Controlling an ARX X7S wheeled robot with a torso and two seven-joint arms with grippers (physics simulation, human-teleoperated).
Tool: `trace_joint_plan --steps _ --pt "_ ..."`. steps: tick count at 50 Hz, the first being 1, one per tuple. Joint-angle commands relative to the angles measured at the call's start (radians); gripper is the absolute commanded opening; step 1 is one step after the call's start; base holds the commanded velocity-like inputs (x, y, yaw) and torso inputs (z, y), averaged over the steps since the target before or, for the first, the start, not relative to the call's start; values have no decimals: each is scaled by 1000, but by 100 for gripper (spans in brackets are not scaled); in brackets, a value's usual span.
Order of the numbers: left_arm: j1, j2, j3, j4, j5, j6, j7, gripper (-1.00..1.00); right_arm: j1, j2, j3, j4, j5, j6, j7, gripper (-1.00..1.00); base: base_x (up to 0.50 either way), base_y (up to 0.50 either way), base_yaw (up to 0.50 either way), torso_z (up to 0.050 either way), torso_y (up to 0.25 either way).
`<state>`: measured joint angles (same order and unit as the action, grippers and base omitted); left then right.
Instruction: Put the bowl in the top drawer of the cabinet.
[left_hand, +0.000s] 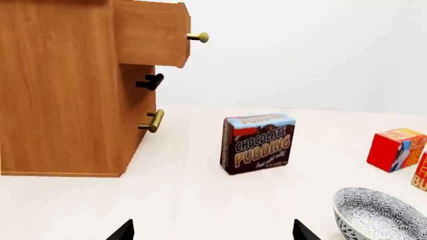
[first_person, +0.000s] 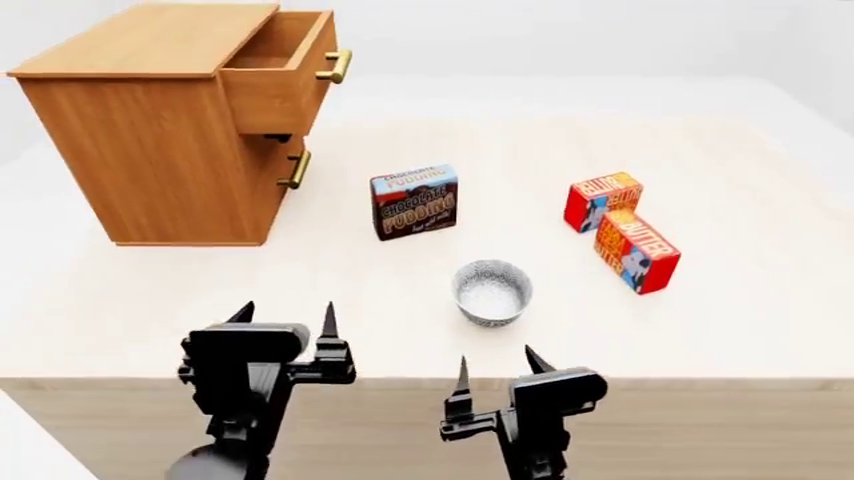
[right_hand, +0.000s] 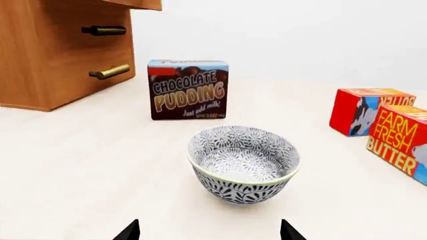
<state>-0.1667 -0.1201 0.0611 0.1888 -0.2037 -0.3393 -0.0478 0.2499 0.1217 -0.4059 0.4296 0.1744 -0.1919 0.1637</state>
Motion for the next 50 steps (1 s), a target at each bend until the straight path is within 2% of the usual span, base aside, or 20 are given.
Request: trace_joint_plan --steps 1,10,18,22,28,37,44,50 --pt "-216 -52 -8 178 -83 -300 -19 100 -14 106 6 -390 55 296 55 100 0 0 0 50 0" --pt "-548 -52 -33 259 -152 -634 -81 100 51 174 41 -701 107 611 118 100 0 0 0 50 0" --pt "-844 -9 -63 106 -150 -814 -168 100 151 187 151 -901 306 911 162 100 0 0 0 50 0" --pt "-967 -2 -37 0 -135 -883 -192 100 204 194 179 -974 356 1025 201 100 0 0 0 36 0" --pt "-1085 -10 55 -76 -131 -940 -173 100 188 219 173 -1028 362 1038 204 100 157 0 0 0 0" --pt "-1298 19 37 -290 -110 -934 -193 100 170 232 145 -1036 343 1003 189 100 490 0 0 0 0" --pt "-1304 29 45 -321 -130 -978 -187 100 149 227 109 -1001 311 952 175 100 500 0 0 0 0" --pt "-1277 30 75 -359 -122 -955 -190 100 124 234 102 -974 294 899 159 100 500 -19 0 0 0"
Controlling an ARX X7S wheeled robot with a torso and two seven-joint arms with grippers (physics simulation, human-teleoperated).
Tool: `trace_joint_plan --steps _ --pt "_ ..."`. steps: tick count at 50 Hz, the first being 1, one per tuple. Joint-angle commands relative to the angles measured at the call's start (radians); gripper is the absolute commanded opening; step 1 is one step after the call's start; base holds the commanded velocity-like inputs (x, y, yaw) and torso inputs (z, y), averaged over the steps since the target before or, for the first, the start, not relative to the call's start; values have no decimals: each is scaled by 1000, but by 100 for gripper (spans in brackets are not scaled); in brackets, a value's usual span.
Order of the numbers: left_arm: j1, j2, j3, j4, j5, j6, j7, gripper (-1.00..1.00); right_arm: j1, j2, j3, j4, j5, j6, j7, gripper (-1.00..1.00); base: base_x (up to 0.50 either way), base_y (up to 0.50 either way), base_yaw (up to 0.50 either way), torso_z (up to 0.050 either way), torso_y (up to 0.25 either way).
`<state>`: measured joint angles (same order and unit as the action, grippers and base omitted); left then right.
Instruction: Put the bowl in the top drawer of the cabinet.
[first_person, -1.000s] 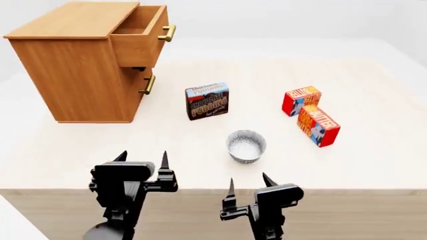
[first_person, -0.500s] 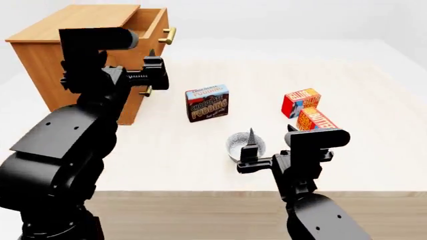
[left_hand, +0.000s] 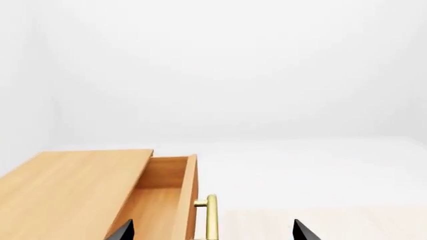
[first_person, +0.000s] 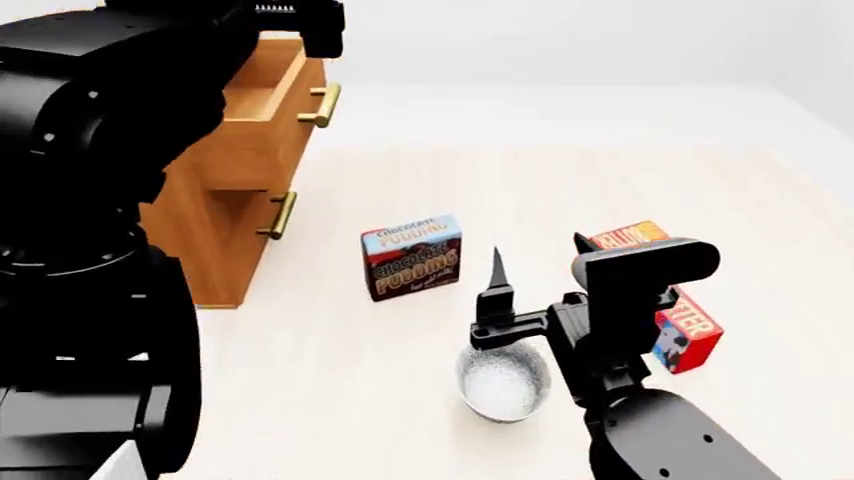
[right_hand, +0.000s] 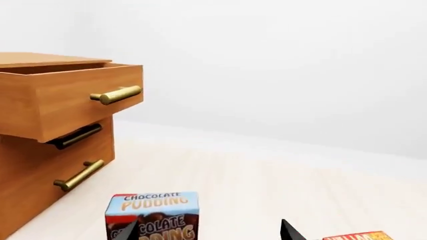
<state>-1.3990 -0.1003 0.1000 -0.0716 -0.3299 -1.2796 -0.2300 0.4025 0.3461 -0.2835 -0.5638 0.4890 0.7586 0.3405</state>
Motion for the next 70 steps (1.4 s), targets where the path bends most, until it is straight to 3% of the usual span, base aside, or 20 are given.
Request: trace_joint_plan --steps 1,11,37,45,70 --pt "-39 9 44 -108 7 -6 -7 100 -34 11 -20 26 -23 -61 -21 100 500 -20 0 0 0" --pt "-42 18 63 -271 31 110 -8 100 -58 28 -7 51 -21 -98 -40 100 500 -8 0 0 0" --pt "-61 50 40 -601 19 250 -24 100 -90 39 -14 77 -41 -157 -46 100 500 0 0 0 1" --pt "-73 50 38 -706 15 307 -20 100 -104 45 -15 92 -49 -187 -56 100 0 0 0 0 0" --pt "-65 33 80 -742 10 355 -24 100 -90 46 -83 133 -93 -202 -70 100 0 0 0 0 0"
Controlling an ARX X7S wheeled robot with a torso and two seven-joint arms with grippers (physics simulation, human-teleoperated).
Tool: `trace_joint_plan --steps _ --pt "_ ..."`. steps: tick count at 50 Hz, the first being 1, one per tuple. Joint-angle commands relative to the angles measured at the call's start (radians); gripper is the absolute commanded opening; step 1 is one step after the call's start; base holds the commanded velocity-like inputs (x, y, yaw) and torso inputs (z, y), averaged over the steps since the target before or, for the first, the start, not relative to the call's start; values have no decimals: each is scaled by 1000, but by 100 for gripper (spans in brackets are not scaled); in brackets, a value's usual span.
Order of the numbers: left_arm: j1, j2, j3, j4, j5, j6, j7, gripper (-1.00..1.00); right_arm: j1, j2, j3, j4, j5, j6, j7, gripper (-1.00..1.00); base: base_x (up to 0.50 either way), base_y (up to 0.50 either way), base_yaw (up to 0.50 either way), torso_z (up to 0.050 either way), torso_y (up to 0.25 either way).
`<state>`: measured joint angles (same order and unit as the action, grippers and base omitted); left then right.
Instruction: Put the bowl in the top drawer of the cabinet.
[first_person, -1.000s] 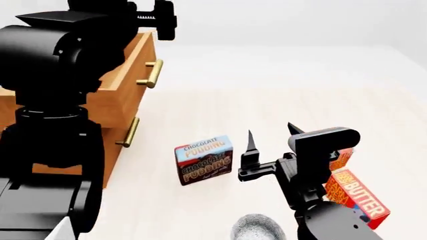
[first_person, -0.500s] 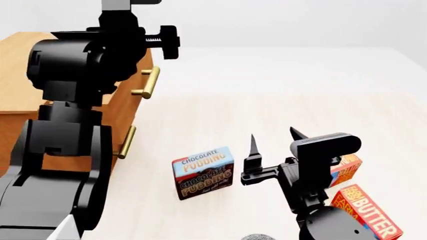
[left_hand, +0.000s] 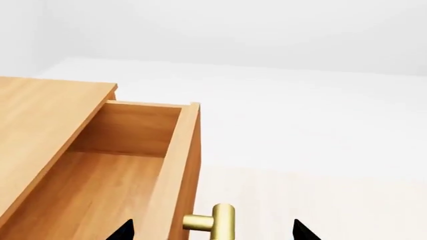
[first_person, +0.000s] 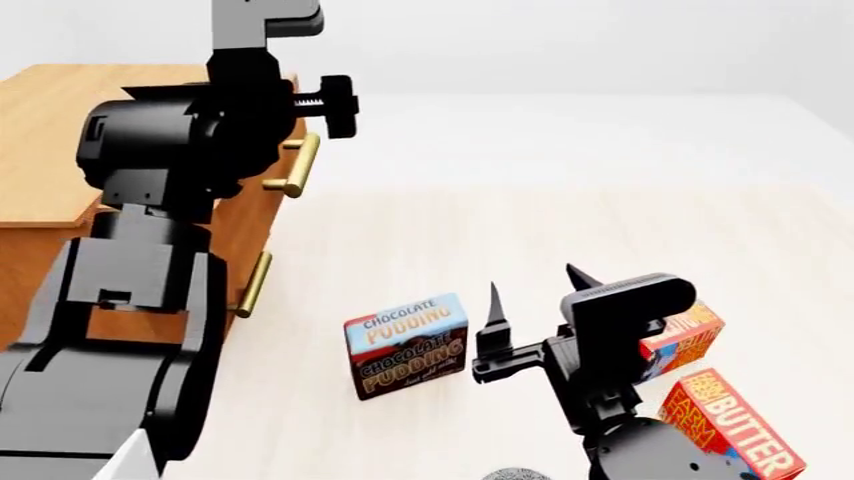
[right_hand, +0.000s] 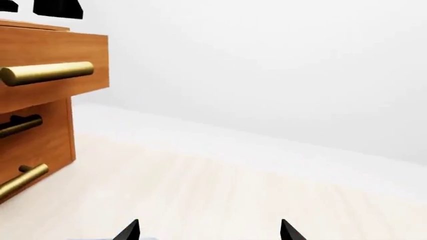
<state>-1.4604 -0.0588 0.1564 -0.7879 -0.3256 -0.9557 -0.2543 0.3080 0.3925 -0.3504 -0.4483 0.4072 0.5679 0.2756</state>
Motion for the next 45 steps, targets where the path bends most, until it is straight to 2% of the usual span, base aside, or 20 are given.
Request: trace_joint_plan --steps 1,18,36,45 --pt "-4 -10 26 -29 7 35 0 100 5 -1 -17 20 -11 -12 -5 100 0 0 0 0 0" --pt "2 2 66 -134 20 126 22 100 -3 2 -23 46 -13 -35 -13 100 0 0 0 0 0" --pt "-72 37 86 -503 35 351 66 100 6 -8 -39 118 -20 -70 -36 100 0 0 0 0 0" --pt "-49 39 63 -518 39 361 68 100 21 -18 -51 157 -27 -82 -44 100 0 0 0 0 0"
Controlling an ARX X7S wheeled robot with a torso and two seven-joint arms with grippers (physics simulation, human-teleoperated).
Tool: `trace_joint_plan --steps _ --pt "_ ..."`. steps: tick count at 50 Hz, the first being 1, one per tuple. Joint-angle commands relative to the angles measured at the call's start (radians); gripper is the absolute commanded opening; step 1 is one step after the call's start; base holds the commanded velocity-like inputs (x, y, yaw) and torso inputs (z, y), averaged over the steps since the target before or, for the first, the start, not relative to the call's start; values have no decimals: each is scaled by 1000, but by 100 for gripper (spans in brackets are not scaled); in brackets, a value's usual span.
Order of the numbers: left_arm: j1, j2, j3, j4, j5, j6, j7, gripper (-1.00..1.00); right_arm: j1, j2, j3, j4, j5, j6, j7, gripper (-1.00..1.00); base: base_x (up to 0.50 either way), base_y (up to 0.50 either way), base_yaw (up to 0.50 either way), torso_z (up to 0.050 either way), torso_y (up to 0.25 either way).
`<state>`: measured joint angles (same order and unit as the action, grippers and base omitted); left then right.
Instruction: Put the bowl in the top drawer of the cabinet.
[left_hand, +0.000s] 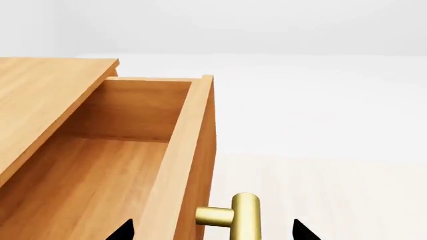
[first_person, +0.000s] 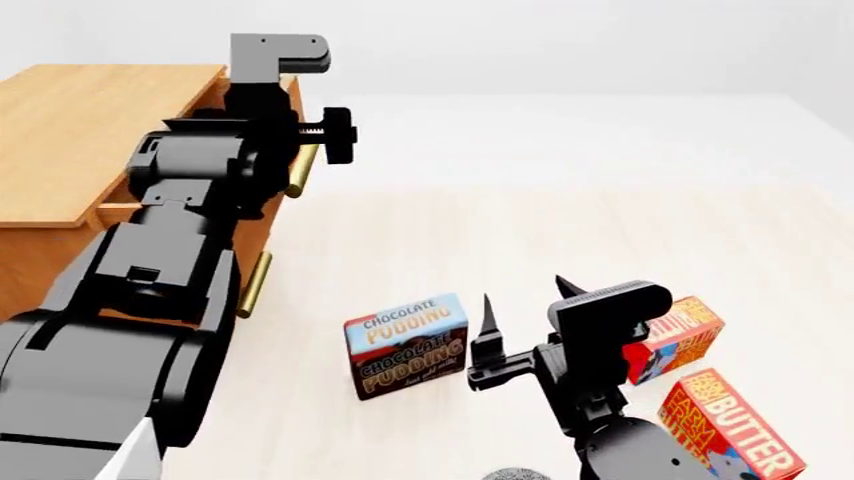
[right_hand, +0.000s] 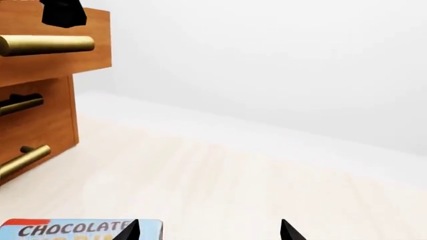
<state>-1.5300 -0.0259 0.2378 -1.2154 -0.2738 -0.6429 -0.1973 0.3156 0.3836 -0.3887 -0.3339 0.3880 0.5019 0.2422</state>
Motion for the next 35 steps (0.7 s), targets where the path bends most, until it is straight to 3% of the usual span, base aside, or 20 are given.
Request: trace_joint_plan --steps 1,5,14,35 --pt "24 7 -22 -90 -14 46 14 100 17 -12 -15 49 -10 -17 -12 100 0 0 0 0 0" --pt "27 9 -50 -73 -41 18 30 100 26 -19 -22 65 -14 -22 -13 100 0 0 0 0 0" --pt "152 -11 -123 315 -165 -248 -47 100 5 -6 -17 33 -6 -16 -5 100 1 0 0 0 0" --pt "261 17 -125 615 -335 -424 -207 100 -72 29 3 -46 16 -32 11 100 0 0 0 0 0"
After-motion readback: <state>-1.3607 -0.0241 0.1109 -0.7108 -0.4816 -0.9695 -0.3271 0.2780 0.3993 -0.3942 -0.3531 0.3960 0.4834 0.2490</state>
